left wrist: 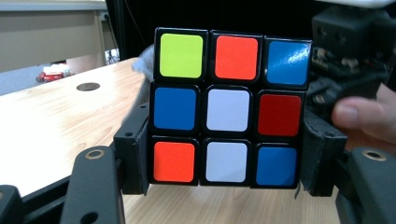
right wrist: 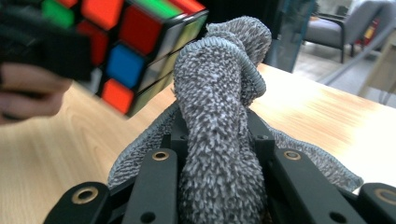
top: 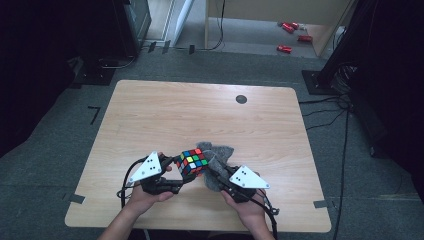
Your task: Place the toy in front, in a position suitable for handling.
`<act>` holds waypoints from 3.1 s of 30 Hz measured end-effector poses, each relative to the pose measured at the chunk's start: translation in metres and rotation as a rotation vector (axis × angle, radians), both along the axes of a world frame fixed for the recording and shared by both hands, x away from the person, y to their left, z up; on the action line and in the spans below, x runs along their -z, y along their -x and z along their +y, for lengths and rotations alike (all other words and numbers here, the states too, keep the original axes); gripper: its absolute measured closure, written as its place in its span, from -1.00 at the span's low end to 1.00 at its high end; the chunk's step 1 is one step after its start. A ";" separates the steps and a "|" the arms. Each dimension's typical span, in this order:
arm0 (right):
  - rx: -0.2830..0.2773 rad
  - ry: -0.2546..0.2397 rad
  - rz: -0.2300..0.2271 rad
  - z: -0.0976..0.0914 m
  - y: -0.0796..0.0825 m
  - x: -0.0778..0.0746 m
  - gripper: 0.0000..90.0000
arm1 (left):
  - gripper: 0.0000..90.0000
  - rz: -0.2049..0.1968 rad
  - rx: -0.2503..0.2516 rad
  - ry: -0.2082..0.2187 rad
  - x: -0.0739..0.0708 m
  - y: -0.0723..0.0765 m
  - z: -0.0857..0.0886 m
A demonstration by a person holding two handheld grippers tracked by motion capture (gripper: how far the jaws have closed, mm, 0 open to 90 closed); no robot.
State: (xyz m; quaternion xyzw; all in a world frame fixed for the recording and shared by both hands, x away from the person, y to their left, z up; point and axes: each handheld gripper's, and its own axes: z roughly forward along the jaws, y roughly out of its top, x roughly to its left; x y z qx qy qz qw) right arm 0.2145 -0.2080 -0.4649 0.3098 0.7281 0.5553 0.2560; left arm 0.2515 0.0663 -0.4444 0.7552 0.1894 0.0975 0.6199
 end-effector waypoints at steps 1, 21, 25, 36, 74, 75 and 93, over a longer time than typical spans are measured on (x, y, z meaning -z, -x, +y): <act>-0.013 0.008 -0.002 0.002 0.000 0.001 0.58 | -0.24 0.006 -0.001 0.007 0.000 -0.001 0.001; 0.060 0.050 0.310 -0.031 -0.026 0.023 -0.22 | -0.24 0.023 -0.034 -0.003 0.003 -0.007 0.008; 0.028 -0.009 0.302 -0.042 -0.024 0.011 -0.13 | -0.24 0.032 -0.036 0.014 0.002 -0.008 0.011; 0.006 0.164 0.461 -0.041 -0.030 0.042 0.42 | -0.24 0.046 -0.043 0.020 0.003 -0.010 0.012; -0.166 0.331 -0.397 0.023 0.006 0.027 -0.39 | -0.24 0.425 0.114 -0.095 0.015 -0.023 -0.019; -0.156 0.357 -0.405 0.025 0.006 0.027 -0.36 | -0.24 0.422 0.112 -0.106 0.015 -0.022 -0.020; -0.074 0.290 -0.201 0.003 -0.006 0.023 -0.24 | -0.45 0.206 -0.019 -0.129 0.014 -0.023 -0.007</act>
